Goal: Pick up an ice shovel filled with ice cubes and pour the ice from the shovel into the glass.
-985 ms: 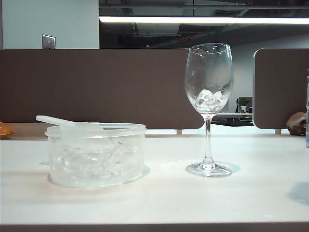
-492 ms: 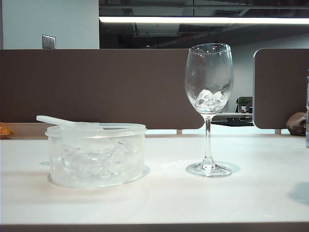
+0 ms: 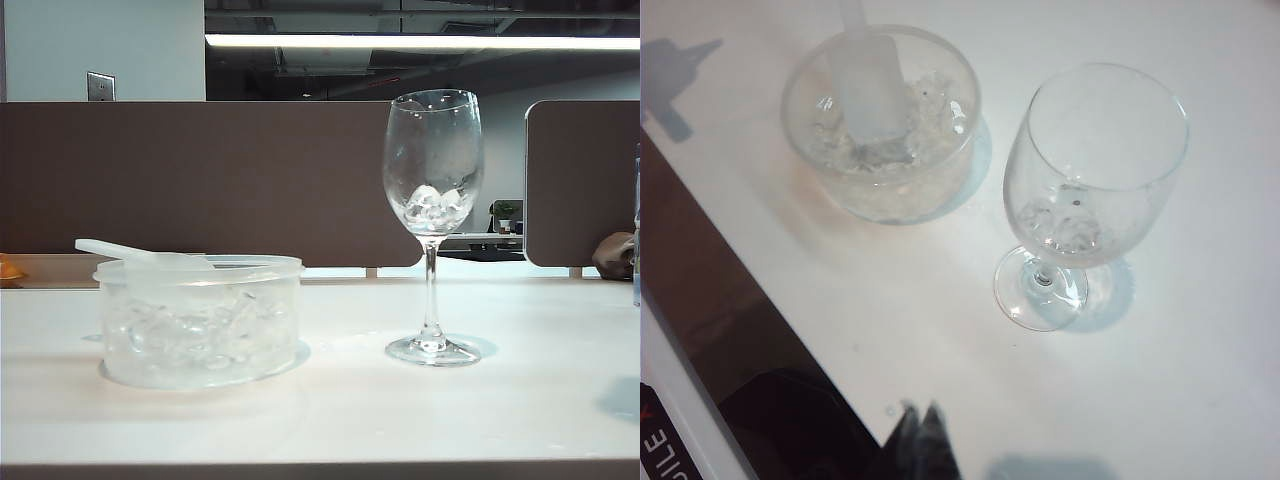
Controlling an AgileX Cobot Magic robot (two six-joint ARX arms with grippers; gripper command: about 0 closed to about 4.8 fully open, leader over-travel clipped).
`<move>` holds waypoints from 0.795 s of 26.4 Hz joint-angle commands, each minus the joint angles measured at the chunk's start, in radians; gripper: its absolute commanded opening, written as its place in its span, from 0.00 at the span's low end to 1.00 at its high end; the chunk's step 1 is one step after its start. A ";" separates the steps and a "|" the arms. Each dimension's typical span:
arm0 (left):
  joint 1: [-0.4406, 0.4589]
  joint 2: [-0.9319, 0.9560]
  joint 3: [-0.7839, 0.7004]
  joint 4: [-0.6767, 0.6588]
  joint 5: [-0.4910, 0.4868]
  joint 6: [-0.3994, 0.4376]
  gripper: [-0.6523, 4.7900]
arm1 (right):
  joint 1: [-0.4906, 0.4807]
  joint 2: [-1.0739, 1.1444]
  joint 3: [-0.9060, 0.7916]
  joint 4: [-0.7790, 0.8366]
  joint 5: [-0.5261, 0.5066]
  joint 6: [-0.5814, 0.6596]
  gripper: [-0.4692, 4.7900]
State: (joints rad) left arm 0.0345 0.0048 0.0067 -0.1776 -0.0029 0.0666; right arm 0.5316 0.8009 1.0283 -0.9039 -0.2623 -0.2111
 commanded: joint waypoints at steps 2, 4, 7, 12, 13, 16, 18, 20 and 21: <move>0.004 0.001 0.001 -0.009 0.007 0.004 0.12 | 0.000 -0.002 0.004 0.011 -0.003 0.001 0.09; 0.012 0.001 0.001 -0.009 0.009 -0.016 0.12 | 0.000 -0.002 0.004 0.011 -0.003 0.001 0.09; 0.029 0.001 0.001 -0.009 0.007 -0.067 0.12 | 0.000 -0.002 0.004 0.011 -0.003 0.001 0.09; 0.027 0.001 0.001 -0.009 0.007 -0.067 0.12 | 0.000 -0.002 0.004 0.011 -0.003 0.001 0.09; 0.027 0.001 0.001 -0.008 0.007 -0.067 0.12 | 0.000 -0.002 0.004 0.011 -0.003 0.001 0.09; 0.027 0.001 0.001 -0.008 0.007 -0.067 0.12 | 0.000 -0.002 0.004 0.011 -0.003 0.001 0.09; 0.027 0.001 0.001 -0.008 0.007 -0.067 0.12 | 0.000 -0.002 0.004 0.011 -0.003 0.001 0.09; 0.027 0.001 0.001 -0.008 0.007 -0.067 0.12 | 0.000 -0.002 0.004 0.011 -0.003 0.001 0.09; 0.027 0.001 0.001 -0.008 0.007 -0.067 0.12 | 0.000 -0.002 0.004 0.011 -0.003 0.001 0.09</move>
State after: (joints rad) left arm 0.0608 0.0048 0.0067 -0.1776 0.0002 0.0029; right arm 0.5316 0.8009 1.0283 -0.9039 -0.2623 -0.2111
